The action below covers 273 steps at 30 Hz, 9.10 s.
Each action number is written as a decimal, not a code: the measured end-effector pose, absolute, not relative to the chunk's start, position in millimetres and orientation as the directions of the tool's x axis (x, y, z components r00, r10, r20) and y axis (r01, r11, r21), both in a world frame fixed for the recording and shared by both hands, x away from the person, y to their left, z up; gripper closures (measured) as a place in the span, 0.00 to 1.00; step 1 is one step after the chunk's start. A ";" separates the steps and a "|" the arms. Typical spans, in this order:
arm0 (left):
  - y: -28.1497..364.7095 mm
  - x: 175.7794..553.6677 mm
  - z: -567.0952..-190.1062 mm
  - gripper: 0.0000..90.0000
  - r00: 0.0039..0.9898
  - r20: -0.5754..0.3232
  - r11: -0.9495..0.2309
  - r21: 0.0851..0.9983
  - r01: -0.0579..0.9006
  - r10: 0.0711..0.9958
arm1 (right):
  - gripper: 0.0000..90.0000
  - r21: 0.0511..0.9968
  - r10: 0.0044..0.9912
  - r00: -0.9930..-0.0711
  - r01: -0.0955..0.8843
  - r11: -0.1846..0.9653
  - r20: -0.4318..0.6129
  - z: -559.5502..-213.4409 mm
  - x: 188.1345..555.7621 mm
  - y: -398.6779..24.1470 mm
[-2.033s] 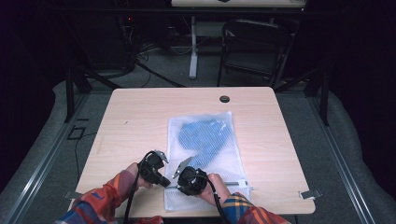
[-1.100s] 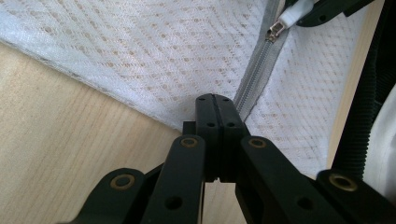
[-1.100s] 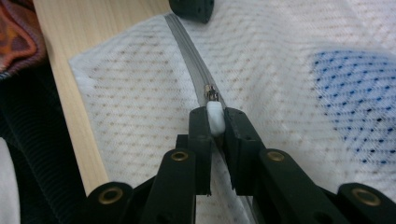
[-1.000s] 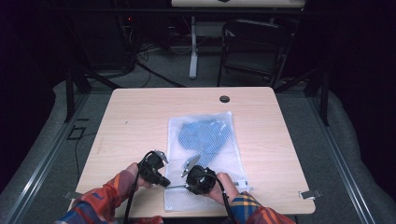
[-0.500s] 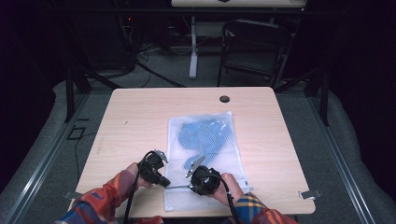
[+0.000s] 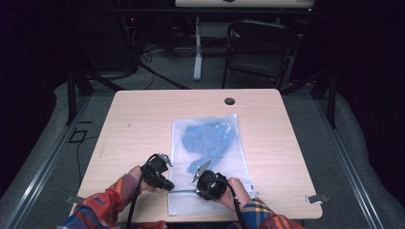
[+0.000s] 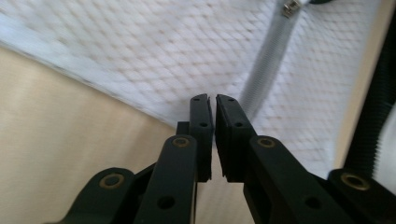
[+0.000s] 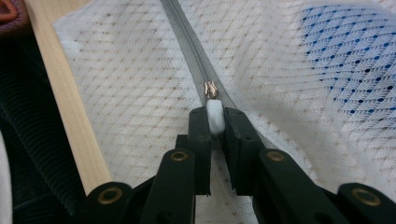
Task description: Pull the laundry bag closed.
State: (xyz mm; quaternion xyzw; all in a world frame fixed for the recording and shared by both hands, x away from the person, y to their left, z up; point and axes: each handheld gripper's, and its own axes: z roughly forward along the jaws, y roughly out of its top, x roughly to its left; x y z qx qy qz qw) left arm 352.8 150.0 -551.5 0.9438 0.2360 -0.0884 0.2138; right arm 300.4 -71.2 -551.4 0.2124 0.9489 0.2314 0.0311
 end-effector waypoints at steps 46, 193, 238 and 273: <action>104.3 333.2 -557.6 0.99 0.955 -0.102 -0.837 0.461 0.294 0.279 | 0.87 0.469 0.426 -0.902 0.406 0.784 0.069 -558.4 300.7 -76.9; 86.3 330.9 -561.5 1.00 0.942 -0.242 -0.826 0.462 0.323 0.233 | 0.96 0.426 0.544 -0.817 0.569 0.704 0.192 -549.8 307.9 -121.0; 87.7 331.9 -562.8 1.00 0.937 -0.258 -0.816 0.470 0.336 0.237 | 0.96 0.395 0.613 -0.771 0.624 0.675 0.171 -541.8 306.5 -172.0; 46.7 332.5 -562.5 1.00 0.962 -0.172 -0.819 0.506 0.271 0.212 | 0.96 0.385 0.629 -0.761 0.635 0.670 0.159 -543.0 306.8 -179.9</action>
